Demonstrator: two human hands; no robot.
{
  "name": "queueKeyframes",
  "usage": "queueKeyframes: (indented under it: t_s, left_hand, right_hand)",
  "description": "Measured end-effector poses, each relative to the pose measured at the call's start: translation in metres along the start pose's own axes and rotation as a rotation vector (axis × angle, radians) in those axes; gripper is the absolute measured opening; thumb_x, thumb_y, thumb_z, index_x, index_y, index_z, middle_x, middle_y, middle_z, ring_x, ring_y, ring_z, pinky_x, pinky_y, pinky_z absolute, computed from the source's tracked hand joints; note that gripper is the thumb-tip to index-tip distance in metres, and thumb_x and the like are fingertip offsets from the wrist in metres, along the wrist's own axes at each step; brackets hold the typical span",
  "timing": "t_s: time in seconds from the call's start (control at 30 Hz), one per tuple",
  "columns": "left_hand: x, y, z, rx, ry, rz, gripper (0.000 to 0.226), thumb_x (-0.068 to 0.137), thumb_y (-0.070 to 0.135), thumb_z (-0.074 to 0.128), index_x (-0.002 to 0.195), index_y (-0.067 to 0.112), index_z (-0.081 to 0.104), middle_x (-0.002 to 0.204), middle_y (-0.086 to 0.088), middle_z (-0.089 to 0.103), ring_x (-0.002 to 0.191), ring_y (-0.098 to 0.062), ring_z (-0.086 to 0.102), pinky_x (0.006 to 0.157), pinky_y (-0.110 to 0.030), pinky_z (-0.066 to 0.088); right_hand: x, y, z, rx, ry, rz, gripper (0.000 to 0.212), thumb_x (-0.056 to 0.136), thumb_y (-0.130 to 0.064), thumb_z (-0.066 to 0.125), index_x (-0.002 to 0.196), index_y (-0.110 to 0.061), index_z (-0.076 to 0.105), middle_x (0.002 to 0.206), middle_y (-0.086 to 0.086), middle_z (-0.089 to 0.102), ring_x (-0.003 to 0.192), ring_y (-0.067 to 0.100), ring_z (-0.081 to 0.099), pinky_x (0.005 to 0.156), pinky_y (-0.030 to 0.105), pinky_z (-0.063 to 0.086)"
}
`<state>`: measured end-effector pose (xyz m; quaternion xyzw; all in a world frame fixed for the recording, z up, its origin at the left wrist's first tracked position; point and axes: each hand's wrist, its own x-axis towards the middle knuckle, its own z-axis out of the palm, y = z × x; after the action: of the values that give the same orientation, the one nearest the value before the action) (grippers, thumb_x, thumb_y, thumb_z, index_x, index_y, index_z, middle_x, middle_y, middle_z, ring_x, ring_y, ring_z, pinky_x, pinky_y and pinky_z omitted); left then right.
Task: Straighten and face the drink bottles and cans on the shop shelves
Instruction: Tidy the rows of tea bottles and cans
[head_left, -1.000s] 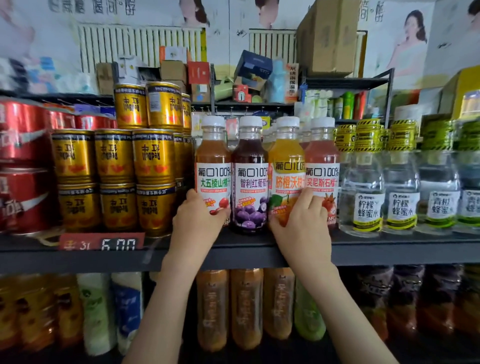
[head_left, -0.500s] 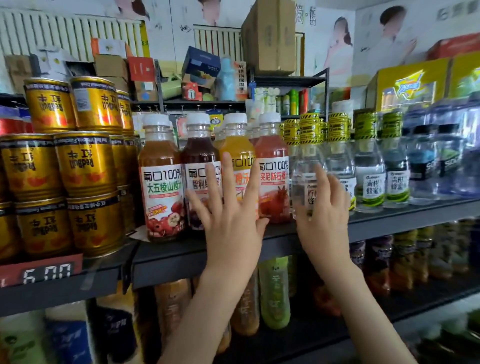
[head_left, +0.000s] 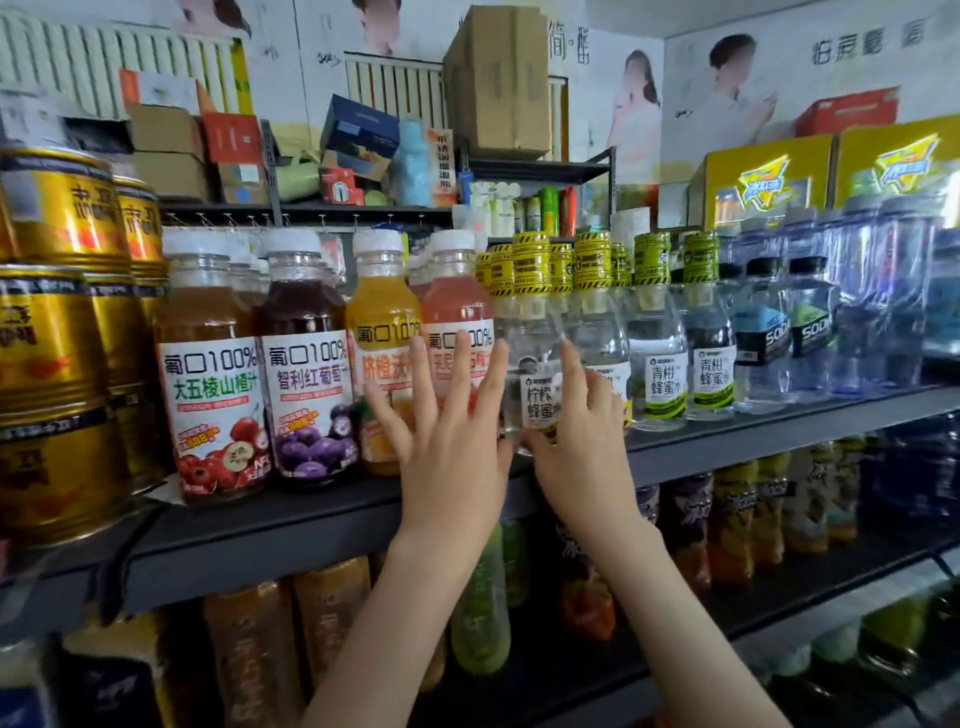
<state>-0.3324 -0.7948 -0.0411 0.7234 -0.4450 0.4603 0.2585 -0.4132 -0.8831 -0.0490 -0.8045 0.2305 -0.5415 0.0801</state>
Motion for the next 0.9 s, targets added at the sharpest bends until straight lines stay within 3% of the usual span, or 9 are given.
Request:
queueKeyframes:
  t_s: [0.17, 0.23, 0.3, 0.37, 0.47, 0.6, 0.77, 0.9]
  left_hand:
    - [0.003, 0.032, 0.010, -0.020, 0.054, -0.057, 0.076, 0.082, 0.026, 0.070, 0.147, 0.025, 0.031, 0.151, -0.010, 0.035, 0.144, -0.039, 0.011, 0.103, -0.069, -0.008]
    - [0.004, 0.050, 0.018, -0.032, 0.053, -0.117, 0.072, 0.084, 0.027, 0.069, 0.147, 0.026, 0.033, 0.149, -0.013, 0.039, 0.142, -0.039, 0.020, 0.106, -0.067, 0.001]
    - [0.007, 0.069, 0.024, -0.065, 0.039, -0.221, 0.072, 0.085, 0.030, 0.069, 0.147, 0.025, 0.033, 0.147, -0.017, 0.039, 0.137, -0.040, 0.030, 0.108, -0.060, 0.020]
    - [0.011, 0.087, 0.030, -0.115, 0.018, -0.308, 0.073, 0.088, 0.032, 0.065, 0.150, 0.027, 0.026, 0.150, -0.021, 0.030, 0.133, -0.041, 0.030, 0.106, -0.053, 0.029]
    - [0.011, 0.109, 0.039, -0.138, -0.003, -0.396, 0.078, 0.090, 0.033, 0.061, 0.151, 0.032, 0.014, 0.154, -0.021, 0.013, 0.136, -0.043, 0.019, 0.109, -0.049, 0.026]
    - [0.013, 0.126, 0.051, -0.001, 0.047, -0.330, 0.079, 0.084, 0.033, 0.069, 0.150, 0.028, 0.026, 0.154, -0.026, 0.015, 0.139, -0.044, 0.018, 0.110, -0.059, 0.025]
    - [0.023, 0.120, 0.057, 0.106, 0.029, -0.249, 0.076, 0.079, 0.027, 0.073, 0.146, 0.026, 0.036, 0.154, -0.025, 0.017, 0.141, -0.046, 0.016, 0.108, -0.064, 0.018]
    - [0.022, 0.113, 0.057, 0.165, 0.050, -0.211, 0.079, 0.076, 0.027, 0.076, 0.145, 0.025, 0.038, 0.153, -0.022, 0.013, 0.139, -0.046, 0.012, 0.106, -0.066, 0.020]
  right_hand:
    - [0.003, 0.033, -0.012, 0.119, -0.003, -0.140, 0.075, 0.083, -0.018, 0.068, 0.146, -0.012, 0.028, 0.129, 0.008, 0.044, 0.119, 0.021, 0.037, 0.100, 0.031, 0.031]
    - [0.004, 0.059, -0.022, 0.089, 0.066, -0.190, 0.064, 0.084, -0.023, 0.065, 0.140, -0.009, 0.038, 0.127, 0.009, 0.047, 0.116, 0.020, 0.038, 0.098, 0.032, 0.032]
    - [0.009, 0.088, -0.033, 0.044, 0.100, -0.205, 0.063, 0.081, -0.023, 0.063, 0.138, -0.008, 0.040, 0.128, 0.012, 0.049, 0.116, 0.023, 0.038, 0.097, 0.033, 0.031]
    - [0.014, 0.112, -0.041, 0.008, 0.112, -0.217, 0.065, 0.080, -0.022, 0.065, 0.138, -0.009, 0.040, 0.129, 0.012, 0.049, 0.116, 0.025, 0.037, 0.097, 0.038, 0.031]
    - [0.017, 0.132, -0.044, -0.036, 0.124, -0.239, 0.064, 0.080, -0.027, 0.066, 0.139, -0.015, 0.044, 0.133, 0.006, 0.051, 0.116, 0.024, 0.033, 0.096, 0.044, 0.027]
    - [0.025, 0.136, -0.041, -0.069, 0.101, -0.342, 0.071, 0.075, -0.025, 0.076, 0.139, -0.019, 0.046, 0.140, 0.004, 0.049, 0.124, 0.025, 0.030, 0.103, 0.045, 0.014]
    - [0.034, 0.135, -0.036, -0.110, 0.108, -0.391, 0.068, 0.076, -0.030, 0.065, 0.140, -0.022, 0.045, 0.139, -0.005, 0.051, 0.136, 0.028, 0.023, 0.110, 0.055, 0.000]
    - [0.033, 0.133, -0.034, -0.116, 0.109, -0.393, 0.069, 0.074, -0.026, 0.065, 0.140, -0.022, 0.046, 0.138, -0.005, 0.053, 0.139, 0.027, 0.022, 0.110, 0.056, 0.000]
